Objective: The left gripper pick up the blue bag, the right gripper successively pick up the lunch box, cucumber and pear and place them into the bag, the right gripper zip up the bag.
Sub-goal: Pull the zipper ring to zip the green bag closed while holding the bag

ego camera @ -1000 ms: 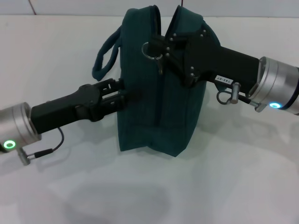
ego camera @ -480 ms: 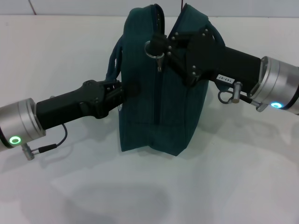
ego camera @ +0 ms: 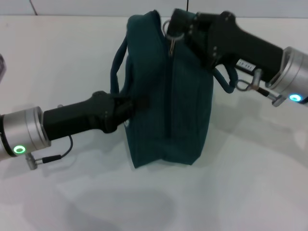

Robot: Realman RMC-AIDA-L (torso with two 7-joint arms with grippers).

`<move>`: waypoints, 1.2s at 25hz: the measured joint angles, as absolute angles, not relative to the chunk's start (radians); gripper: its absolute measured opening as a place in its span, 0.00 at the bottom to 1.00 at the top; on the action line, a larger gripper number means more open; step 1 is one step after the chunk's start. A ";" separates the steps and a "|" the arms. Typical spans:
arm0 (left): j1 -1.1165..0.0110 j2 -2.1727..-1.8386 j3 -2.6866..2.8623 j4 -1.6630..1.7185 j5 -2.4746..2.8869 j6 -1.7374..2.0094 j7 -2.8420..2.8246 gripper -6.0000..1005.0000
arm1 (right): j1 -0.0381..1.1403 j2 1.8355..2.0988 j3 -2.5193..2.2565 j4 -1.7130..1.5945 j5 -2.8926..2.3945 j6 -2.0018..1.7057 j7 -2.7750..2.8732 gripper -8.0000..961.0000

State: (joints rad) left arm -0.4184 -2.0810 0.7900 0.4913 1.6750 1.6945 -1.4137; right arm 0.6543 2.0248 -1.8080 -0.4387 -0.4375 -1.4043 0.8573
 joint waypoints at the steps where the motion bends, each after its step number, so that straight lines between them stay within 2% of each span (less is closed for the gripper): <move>1: -0.419 -2.080 0.801 0.493 1.678 1.695 -1.416 0.08 | 0.651 2.025 -1.803 -0.439 -0.423 -1.404 0.864 0.02; 10: -0.419 -2.072 0.814 0.498 1.711 1.739 -1.426 0.07 | 0.649 2.019 -1.779 -0.430 -0.379 -1.386 0.897 0.02; 30: -0.397 -2.043 0.816 0.499 1.777 1.856 -1.398 0.07 | 0.690 2.019 -1.761 -0.415 -0.385 -1.034 0.912 0.02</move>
